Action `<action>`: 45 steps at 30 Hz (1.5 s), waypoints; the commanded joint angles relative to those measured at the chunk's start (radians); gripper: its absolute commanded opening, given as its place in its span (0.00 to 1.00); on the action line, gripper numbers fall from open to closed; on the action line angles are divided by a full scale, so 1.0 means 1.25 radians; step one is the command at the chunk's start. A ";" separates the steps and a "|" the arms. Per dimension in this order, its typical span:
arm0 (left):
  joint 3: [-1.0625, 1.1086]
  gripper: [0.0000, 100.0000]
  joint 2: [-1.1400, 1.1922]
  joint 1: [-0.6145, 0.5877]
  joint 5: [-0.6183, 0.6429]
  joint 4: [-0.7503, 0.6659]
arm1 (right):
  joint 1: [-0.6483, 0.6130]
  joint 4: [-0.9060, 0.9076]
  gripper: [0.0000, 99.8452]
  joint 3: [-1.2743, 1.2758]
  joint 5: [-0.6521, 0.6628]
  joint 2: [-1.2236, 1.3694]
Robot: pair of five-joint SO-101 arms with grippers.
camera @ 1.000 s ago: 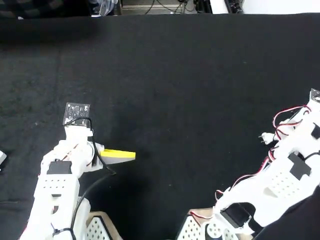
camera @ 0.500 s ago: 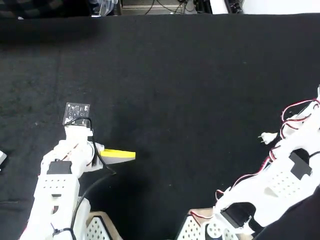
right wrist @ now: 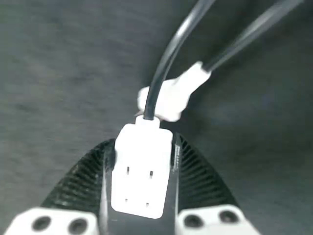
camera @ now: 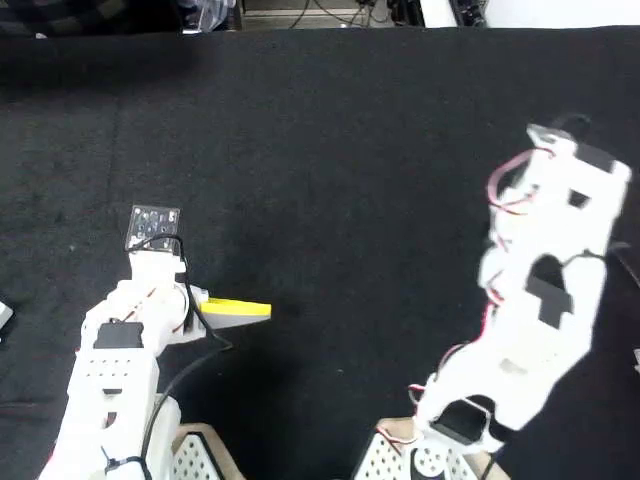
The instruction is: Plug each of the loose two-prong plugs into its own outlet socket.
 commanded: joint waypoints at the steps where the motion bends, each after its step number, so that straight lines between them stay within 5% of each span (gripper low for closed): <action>1: -0.007 0.71 0.000 -0.006 -0.006 -0.016 | -0.114 0.010 0.01 0.001 -0.131 -0.121; 7: -0.007 0.71 0.000 -0.006 -0.006 -0.016 | -0.244 -0.018 0.01 0.153 -0.381 -0.298; 13: -0.007 0.71 0.000 -0.006 -0.006 -0.016 | -0.282 -0.115 0.01 0.319 -0.431 -0.420; 18: -0.007 0.71 0.000 -0.006 -0.006 -0.016 | -0.328 -0.136 0.02 0.443 -0.638 -0.455; 27: -0.006 0.71 0.000 -0.006 -0.006 -0.016 | -0.458 -0.411 0.01 0.662 -0.778 -0.516; 38: -0.007 0.71 0.000 -0.004 -0.006 -0.016 | -0.496 -0.653 0.02 0.895 -0.784 -0.663; 42: -0.008 0.71 0.000 -0.004 -0.006 -0.016 | -0.498 -0.722 0.02 0.931 -0.698 -0.671; 45: -0.008 0.71 0.000 -0.004 -0.006 -0.016 | -0.498 -0.727 0.10 0.937 -0.681 -0.670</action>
